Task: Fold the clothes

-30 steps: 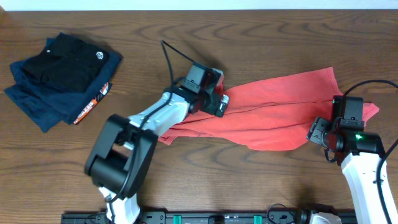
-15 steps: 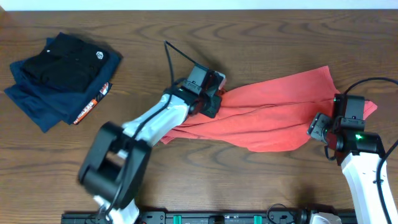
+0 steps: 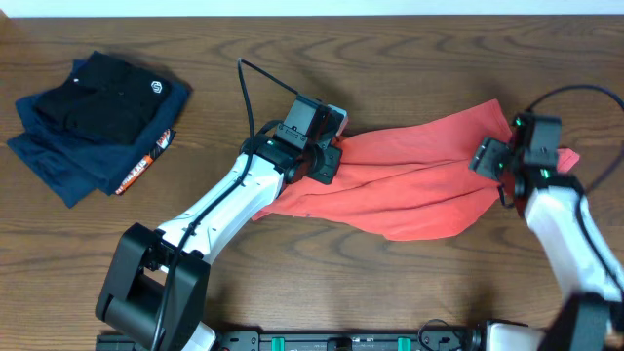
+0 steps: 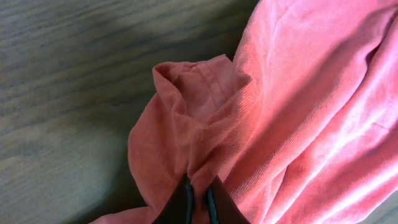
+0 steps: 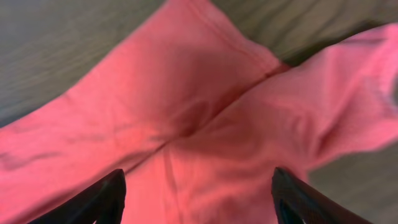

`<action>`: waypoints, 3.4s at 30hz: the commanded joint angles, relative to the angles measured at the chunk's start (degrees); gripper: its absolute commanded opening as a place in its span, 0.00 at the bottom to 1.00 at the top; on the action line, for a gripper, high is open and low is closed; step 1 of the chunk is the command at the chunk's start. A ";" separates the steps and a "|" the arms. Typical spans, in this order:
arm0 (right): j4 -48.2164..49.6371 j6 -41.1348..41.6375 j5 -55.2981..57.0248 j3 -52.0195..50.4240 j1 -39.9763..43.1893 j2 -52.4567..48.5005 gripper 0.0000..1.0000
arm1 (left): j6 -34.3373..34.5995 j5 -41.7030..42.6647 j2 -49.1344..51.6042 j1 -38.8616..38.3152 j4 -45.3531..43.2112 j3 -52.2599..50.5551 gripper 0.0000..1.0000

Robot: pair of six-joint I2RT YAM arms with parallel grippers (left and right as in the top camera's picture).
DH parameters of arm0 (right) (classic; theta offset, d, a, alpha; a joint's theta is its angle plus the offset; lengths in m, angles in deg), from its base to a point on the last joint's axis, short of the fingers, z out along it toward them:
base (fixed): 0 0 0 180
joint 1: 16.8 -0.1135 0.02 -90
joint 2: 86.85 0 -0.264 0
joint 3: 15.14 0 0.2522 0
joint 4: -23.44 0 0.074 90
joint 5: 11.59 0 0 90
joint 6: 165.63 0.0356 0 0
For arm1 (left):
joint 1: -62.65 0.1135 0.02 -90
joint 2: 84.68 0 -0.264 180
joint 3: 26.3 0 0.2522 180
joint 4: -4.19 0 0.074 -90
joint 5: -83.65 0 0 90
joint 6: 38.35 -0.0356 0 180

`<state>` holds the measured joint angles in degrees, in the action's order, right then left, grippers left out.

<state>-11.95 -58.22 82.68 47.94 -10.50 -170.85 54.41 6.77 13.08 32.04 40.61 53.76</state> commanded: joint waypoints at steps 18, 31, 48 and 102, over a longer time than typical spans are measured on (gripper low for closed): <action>6.08 3.43 -0.74 34.71 0.31 -43.54 0.86 | 0.94 -0.70 0.33 -0.11 1.36 0.13 0.06; 1.84 4.81 0.22 35.06 0.98 -44.74 0.01 | 0.92 -0.72 0.33 -0.11 1.57 -0.07 0.06; -16.06 -0.33 5.33 35.12 2.86 -14.49 0.01 | 0.92 -3.76 0.31 0.11 1.70 -0.07 0.06; -45.40 0.11 9.09 35.10 11.15 6.47 0.01 | 0.68 -3.08 5.20 0.52 2.78 -0.61 0.68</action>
<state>-57.19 -57.67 92.19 83.18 0.28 -164.06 55.33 3.75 17.08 32.43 43.43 53.68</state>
